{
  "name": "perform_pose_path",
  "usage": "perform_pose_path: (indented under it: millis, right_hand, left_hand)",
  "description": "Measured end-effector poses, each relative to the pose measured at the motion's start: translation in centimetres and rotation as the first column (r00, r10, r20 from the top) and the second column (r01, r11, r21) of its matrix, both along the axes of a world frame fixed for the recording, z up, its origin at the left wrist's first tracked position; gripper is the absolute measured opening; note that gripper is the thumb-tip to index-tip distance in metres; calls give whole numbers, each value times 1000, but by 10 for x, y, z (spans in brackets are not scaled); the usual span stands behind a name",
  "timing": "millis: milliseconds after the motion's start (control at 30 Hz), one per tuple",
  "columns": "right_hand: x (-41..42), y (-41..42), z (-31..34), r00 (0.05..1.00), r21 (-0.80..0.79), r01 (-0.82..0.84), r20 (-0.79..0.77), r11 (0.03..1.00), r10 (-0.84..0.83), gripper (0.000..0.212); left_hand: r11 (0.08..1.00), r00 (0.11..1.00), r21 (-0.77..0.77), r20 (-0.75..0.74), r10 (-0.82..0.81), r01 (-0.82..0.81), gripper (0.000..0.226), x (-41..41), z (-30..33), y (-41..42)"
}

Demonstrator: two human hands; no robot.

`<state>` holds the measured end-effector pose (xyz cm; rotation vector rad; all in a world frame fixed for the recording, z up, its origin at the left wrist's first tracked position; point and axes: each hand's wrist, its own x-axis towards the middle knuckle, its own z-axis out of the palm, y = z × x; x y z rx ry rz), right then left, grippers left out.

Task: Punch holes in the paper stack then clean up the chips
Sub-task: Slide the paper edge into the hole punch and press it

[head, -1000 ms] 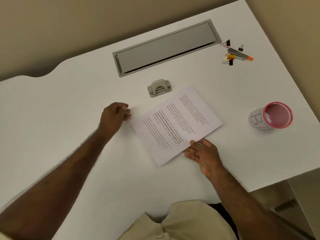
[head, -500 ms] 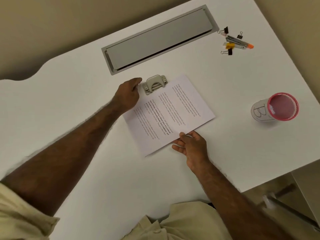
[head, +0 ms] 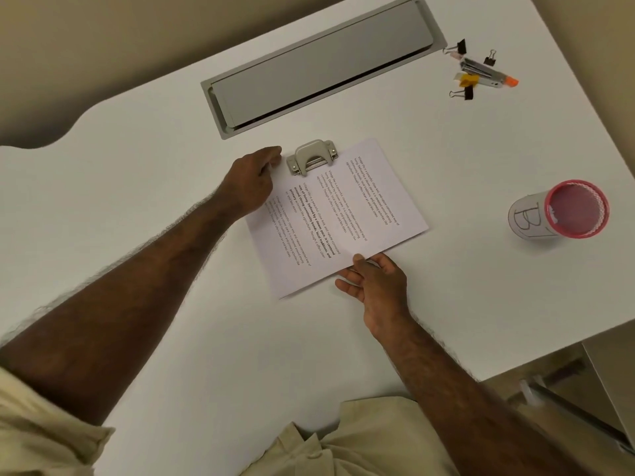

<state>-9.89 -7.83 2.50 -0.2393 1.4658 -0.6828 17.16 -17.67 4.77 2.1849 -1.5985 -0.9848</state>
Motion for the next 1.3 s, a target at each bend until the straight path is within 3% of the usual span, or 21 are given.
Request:
perform_pose_path:
  millis: [200,500,700,933,1300]
  right_hand:
    - [9,2,0,1000,-10,31,-3,999,-31,15]
    - [17,2,-4,999,-10,39,-4,999,-39,17]
    - [16,1,-6,999,-1,38,-14,999,-38,16]
    - [14,0,-9,999,-1,24,-24,1000,-24,18]
    - [18,1,-11,999,-3,39,-19,999,-39,13]
  left_hand:
    - [999,999,52,-46,15,-12,54,-1,2,1]
    - [998,999,55,-50,-13,16,54,1,6,-5]
    - [999,998,21,-48,-27,28,44,3,6,-12]
    - [972,977,-131,118,-180,195,27,-8,9,-34]
    - [989,992,-143,128,-14,33,29,-35,15,-87]
